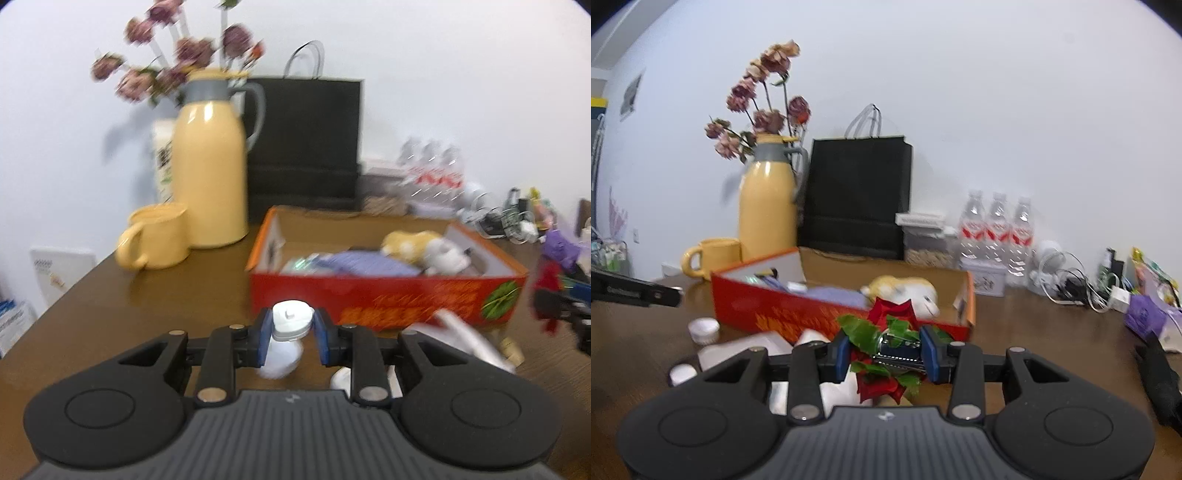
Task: Organize objects
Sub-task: 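Lower the flower ornament and white cap into the box and open both grippers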
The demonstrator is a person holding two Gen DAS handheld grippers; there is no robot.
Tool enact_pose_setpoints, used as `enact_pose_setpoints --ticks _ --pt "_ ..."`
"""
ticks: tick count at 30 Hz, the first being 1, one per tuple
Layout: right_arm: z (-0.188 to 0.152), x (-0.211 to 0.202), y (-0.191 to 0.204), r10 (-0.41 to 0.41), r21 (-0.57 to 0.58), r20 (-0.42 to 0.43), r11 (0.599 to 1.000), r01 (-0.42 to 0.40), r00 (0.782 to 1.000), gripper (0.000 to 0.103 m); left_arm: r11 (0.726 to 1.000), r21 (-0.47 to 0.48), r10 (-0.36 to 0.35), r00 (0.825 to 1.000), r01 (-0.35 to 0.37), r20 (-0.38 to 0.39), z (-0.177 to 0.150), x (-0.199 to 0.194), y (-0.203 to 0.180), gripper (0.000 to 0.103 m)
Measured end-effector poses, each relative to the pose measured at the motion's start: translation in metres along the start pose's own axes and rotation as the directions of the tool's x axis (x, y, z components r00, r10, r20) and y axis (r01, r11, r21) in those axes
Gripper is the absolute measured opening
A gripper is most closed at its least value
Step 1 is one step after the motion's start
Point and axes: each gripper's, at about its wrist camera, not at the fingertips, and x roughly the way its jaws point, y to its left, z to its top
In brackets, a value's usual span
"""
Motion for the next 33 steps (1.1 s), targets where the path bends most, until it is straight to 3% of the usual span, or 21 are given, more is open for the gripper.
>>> enact_pose_setpoints --ticks 11,23,33 --pt "0.049 0.044 0.029 0.059 -0.013 0.052 0.998 -0.059 0.997 0.037 0.997 0.029 -0.08 0.992 0.078 0.096 0.047 0.025 -0.046 0.026" --pt "0.071 0.11 0.023 0.001 0.025 0.02 1.0 -0.002 1.0 0.037 0.998 -0.034 -0.052 0.996 0.054 0.075 0.069 0.083 -0.055 0.025" --pt "0.055 0.146 0.008 -0.016 0.062 -0.048 0.998 0.019 0.999 0.037 0.999 -0.024 -0.03 0.999 0.031 0.019 0.061 0.12 -0.053 0.025"
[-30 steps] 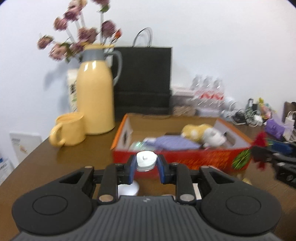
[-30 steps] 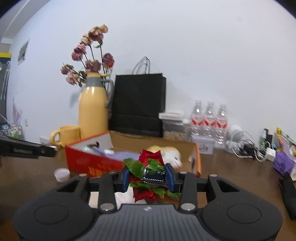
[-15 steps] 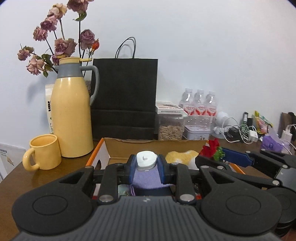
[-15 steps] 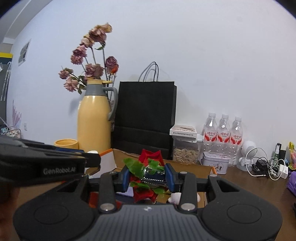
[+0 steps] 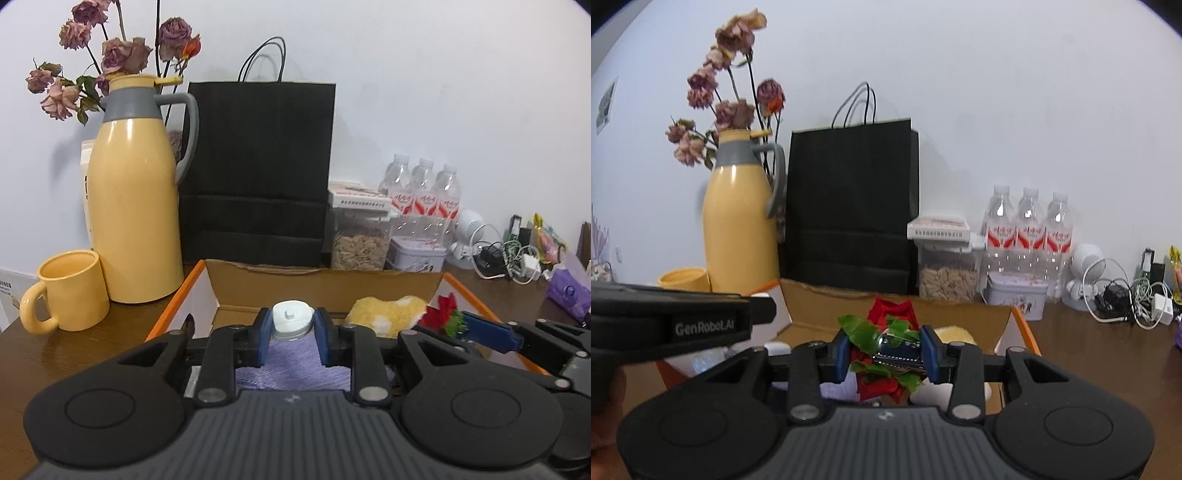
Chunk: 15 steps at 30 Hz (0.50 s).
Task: Organize objects
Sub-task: 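Lower the flower ornament and white cap into the box and open both grippers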
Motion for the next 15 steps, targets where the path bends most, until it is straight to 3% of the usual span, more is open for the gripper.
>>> enact_pose_setpoints --ticks 7,10,12,13,14,15 --pt "-0.0043 0.0046 0.0006 -0.006 -0.006 -0.028 1.0 0.005 1.0 0.037 1.0 0.002 0.01 1.0 -0.01 -0.009 -0.003 0.0064 0.0053 0.026" --pt "-0.0058 0.0066 0.0 -0.006 -0.008 -0.048 1.0 0.006 0.999 0.039 1.0 0.01 0.027 1.0 -0.027 -0.01 -0.005 0.0072 0.0045 0.031" --pt "-0.0071 0.0068 -0.0005 -0.009 -0.011 -0.065 1.0 0.009 0.998 0.044 0.999 0.007 0.035 0.999 -0.035 -0.005 -0.0055 0.0073 0.0061 0.051" --pt "-0.0078 0.0065 -0.0013 -0.007 -0.011 -0.074 1.0 0.006 0.997 0.058 0.999 -0.002 0.043 0.999 -0.043 -0.003 -0.0054 0.0071 0.0075 0.08" --pt "-0.0082 0.0056 -0.0021 -0.01 -0.007 -0.078 1.0 0.01 0.997 0.079 0.999 -0.011 0.052 0.999 -0.052 0.005 -0.0051 0.0066 0.0089 0.103" --pt "-0.0083 0.0041 -0.0026 -0.018 -0.003 -0.075 1.0 0.018 0.997 0.089 0.998 -0.017 0.06 0.998 -0.06 0.024 -0.0052 0.0048 0.0092 0.103"
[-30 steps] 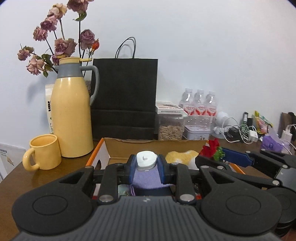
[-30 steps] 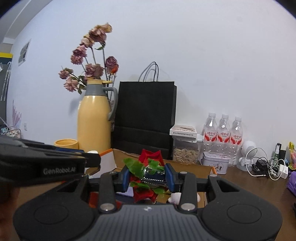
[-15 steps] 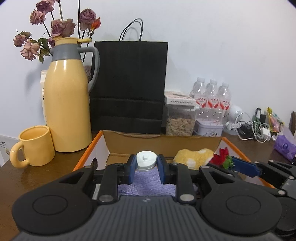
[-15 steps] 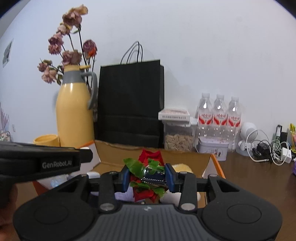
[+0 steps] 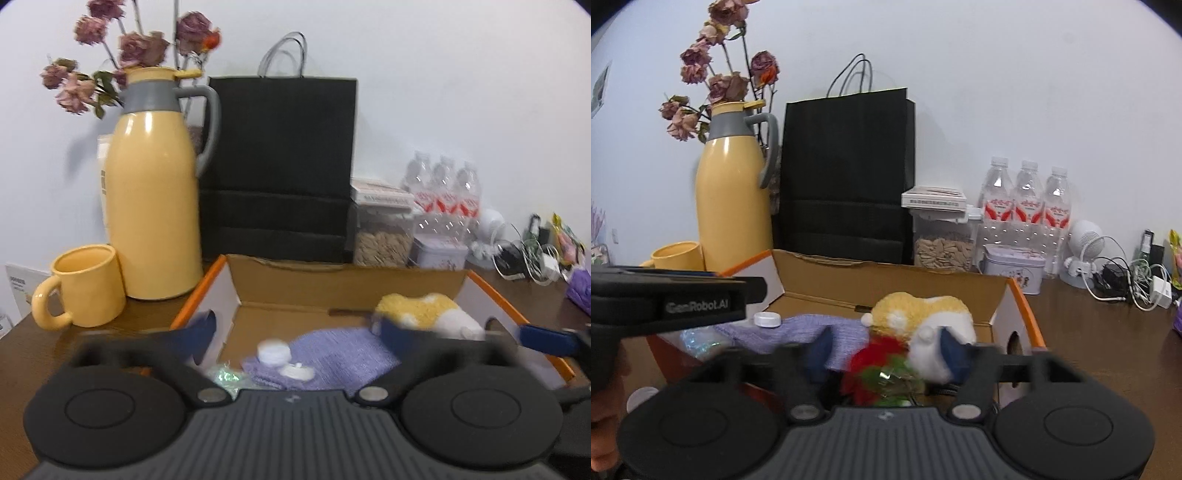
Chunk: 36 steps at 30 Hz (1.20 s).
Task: Organize objects
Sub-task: 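Lower the flower ornament and white cap into the box and open both grippers, then move both tools back toward the white tissue and clear container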
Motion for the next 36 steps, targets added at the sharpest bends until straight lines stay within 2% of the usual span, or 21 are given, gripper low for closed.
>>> enact_pose_setpoints --ticks 1,2,15,18,26,31,36 --pt "0.0 -0.002 0.0 -0.004 0.002 0.006 1.0 0.004 1.0 0.101 1.0 0.001 0.003 1.0 -0.003 0.007 0.0 -0.001 0.0 0.103" --pt "0.0 -0.003 -0.001 -0.003 0.002 0.013 1.0 0.003 1.0 0.102 1.0 0.005 0.002 1.0 -0.002 0.001 0.001 -0.001 0.0 0.103" --pt "0.002 -0.015 0.003 -0.015 -0.016 0.021 1.0 0.015 1.0 0.103 1.0 0.006 -0.007 1.0 0.007 0.019 -0.002 -0.012 -0.003 0.103" --pt "0.001 -0.02 0.002 -0.042 -0.022 0.021 0.999 0.043 0.999 0.103 1.0 0.011 -0.016 0.999 0.016 0.04 -0.005 -0.022 -0.001 0.103" --pt "-0.006 -0.05 -0.003 -0.039 -0.063 0.054 0.997 0.042 0.998 0.103 1.0 0.012 -0.027 0.995 0.026 0.096 -0.01 -0.065 0.019 0.103" --pt "-0.018 -0.071 -0.006 -0.032 -0.078 0.064 0.996 0.037 0.997 0.103 0.999 0.031 -0.032 0.998 0.03 0.05 -0.023 -0.079 0.027 0.103" --pt "-0.035 -0.085 -0.008 -0.018 -0.088 0.036 0.996 0.021 0.999 0.103 0.998 0.054 -0.018 1.0 0.018 -0.012 -0.038 -0.086 0.037 0.103"
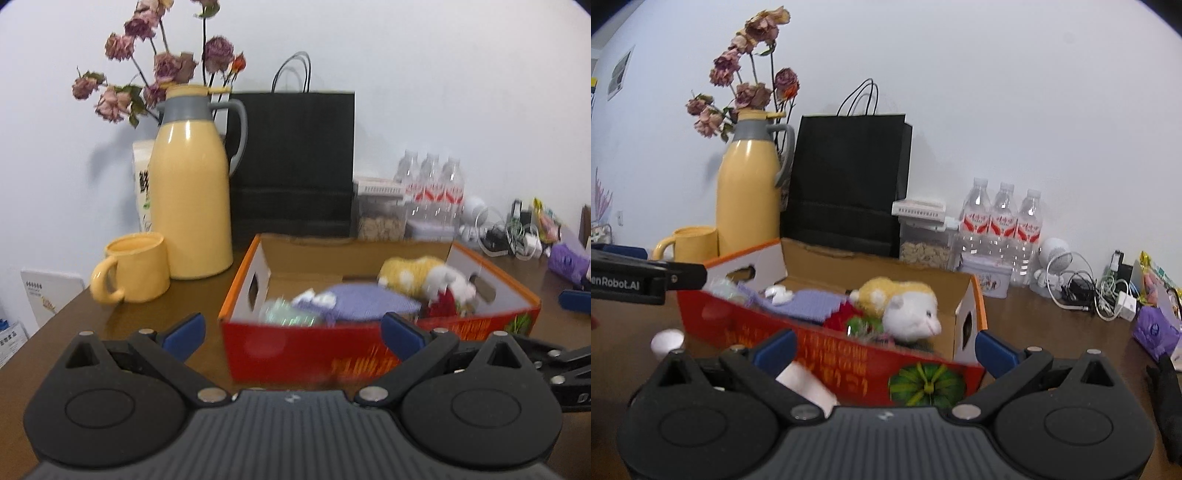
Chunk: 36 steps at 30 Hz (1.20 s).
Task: Organize objects
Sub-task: 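Move both tools back toward the white tissue and clear container, then grasp the white tissue with the right gripper while the left gripper grasps the clear plastic container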
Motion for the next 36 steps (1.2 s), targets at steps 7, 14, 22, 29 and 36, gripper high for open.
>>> enact_pose_setpoints --ticks 7,14,22,29,36 --pt "-0.022 -0.017 -0.001 0.068 0.013 -0.057 0.998 -0.067 0.996 0.103 1.0 0.01 -0.008 0.996 0.009 -0.088 -0.02 -0.007 0.014 0.103" --pt "-0.029 -0.017 0.009 0.121 0.014 -0.098 0.993 -0.12 0.988 0.103 1.0 -0.024 -0.002 0.993 -0.001 -0.114 -0.026 -0.008 0.024 0.103" --pt "-0.025 0.003 0.003 0.233 0.13 -0.151 0.968 -0.214 0.961 0.081 0.999 -0.032 -0.009 0.994 0.005 -0.111 -0.025 -0.009 0.025 0.103" --pt "-0.028 0.029 -0.009 0.256 0.194 -0.223 0.957 -0.215 0.941 0.08 0.999 -0.041 -0.016 0.994 0.011 -0.111 -0.024 -0.01 0.026 0.103" --pt "-0.026 0.035 0.012 0.236 0.076 -0.255 0.972 -0.224 0.938 0.062 0.999 -0.043 -0.012 0.992 0.007 -0.122 -0.025 -0.008 0.027 0.103"
